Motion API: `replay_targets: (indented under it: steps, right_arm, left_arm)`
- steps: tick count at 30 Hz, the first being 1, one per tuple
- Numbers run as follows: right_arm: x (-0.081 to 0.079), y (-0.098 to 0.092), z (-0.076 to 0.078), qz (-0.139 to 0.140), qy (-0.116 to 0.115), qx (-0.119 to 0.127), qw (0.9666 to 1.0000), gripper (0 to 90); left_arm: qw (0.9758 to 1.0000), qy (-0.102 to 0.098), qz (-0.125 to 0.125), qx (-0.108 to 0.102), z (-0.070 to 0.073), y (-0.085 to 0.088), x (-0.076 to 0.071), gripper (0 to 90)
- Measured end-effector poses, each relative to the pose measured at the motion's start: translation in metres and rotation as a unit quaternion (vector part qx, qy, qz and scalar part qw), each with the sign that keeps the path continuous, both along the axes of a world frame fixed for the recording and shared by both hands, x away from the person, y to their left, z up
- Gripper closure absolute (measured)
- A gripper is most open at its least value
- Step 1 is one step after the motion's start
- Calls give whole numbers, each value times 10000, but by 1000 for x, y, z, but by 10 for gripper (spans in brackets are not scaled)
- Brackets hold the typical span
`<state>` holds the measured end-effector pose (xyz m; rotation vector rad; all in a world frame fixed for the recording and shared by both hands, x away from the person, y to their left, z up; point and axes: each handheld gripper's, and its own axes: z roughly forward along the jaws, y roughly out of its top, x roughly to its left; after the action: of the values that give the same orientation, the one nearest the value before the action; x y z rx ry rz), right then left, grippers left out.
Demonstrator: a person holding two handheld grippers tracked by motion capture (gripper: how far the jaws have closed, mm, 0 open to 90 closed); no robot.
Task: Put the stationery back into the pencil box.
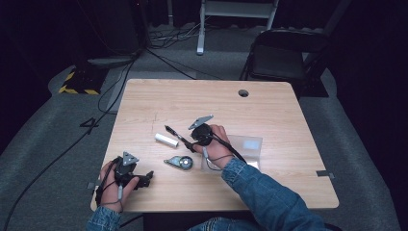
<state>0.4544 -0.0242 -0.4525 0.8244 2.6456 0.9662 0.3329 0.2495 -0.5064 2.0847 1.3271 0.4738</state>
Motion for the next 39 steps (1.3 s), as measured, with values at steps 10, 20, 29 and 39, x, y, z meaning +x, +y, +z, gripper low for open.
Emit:
replay_targets:
  steps: [10, 20, 29, 39]
  right_arm:
    - [12, 16, -17, -146, 52, -336, 9993, 600]
    - [16, 24, -27, -256, 113, -497, 9984, 685]
    - [15, 28, -26, -249, 89, -618, 9977, 804]
    - [12, 28, -20, -302, 140, -311, 9990, 808]
  left_arm:
    - [10000, -8, -12, -19, 0, 0, 0, 2]
    - [10000, -10, -17, 2, 0, 0, 0, 2]
    - [10000, -10, -14, -1, 0, 0, 0, 2]
    - [10000, -8, -13, -11, 0, 0, 0, 2]
